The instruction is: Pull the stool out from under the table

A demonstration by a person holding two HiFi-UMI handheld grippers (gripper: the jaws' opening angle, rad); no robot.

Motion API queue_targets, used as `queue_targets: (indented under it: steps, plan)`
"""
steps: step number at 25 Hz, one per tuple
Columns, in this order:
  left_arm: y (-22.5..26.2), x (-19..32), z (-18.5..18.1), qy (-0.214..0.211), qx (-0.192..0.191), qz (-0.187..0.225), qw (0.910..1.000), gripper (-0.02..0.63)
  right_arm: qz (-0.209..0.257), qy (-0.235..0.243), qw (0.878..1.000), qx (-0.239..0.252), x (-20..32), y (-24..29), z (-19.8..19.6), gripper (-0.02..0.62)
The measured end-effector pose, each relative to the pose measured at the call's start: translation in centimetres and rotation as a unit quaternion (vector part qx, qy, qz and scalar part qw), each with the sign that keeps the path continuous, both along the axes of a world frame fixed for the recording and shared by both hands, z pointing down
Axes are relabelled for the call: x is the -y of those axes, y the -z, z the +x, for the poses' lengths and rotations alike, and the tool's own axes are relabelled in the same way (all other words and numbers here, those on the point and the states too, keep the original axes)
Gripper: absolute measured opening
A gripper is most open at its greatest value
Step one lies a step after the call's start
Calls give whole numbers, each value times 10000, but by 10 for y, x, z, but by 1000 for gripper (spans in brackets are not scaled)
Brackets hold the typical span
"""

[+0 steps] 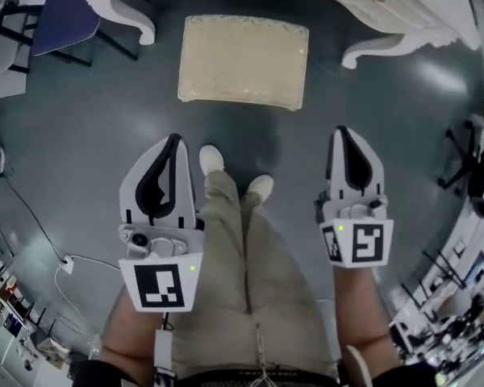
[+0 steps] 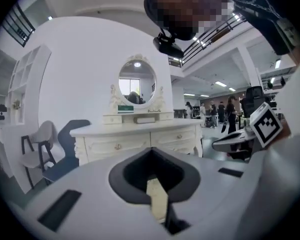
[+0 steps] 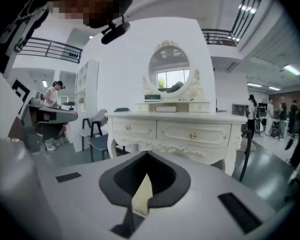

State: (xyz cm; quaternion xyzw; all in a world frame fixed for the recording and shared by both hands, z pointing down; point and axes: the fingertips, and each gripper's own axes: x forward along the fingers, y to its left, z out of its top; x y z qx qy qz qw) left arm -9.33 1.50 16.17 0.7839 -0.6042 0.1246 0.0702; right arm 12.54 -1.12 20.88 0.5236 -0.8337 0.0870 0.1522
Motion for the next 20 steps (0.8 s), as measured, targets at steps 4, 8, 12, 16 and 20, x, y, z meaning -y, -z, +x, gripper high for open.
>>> queue_targets:
  steps: [4,8,12,16,20]
  plan:
    - [12,4,14,-151,84,111,9998,3,194,77,9993,307,-9,32,-14,2]
    - [8,-1,15,-173,192,-24,9997,3,244,354,9988,223,-13,35,-27,2]
    - [4,-7,19,-230,343,-123,9991,3,52,420,9986,330,-19,28,-29,2]
    - [3,-4,17,-176,386,-147,9990,3,-65,383,9985,398,-20,22,-26,2]
    - [0,-3,14,-54,375,-203,9991,3,-98,470,9983,324,-20,16,-24,2]
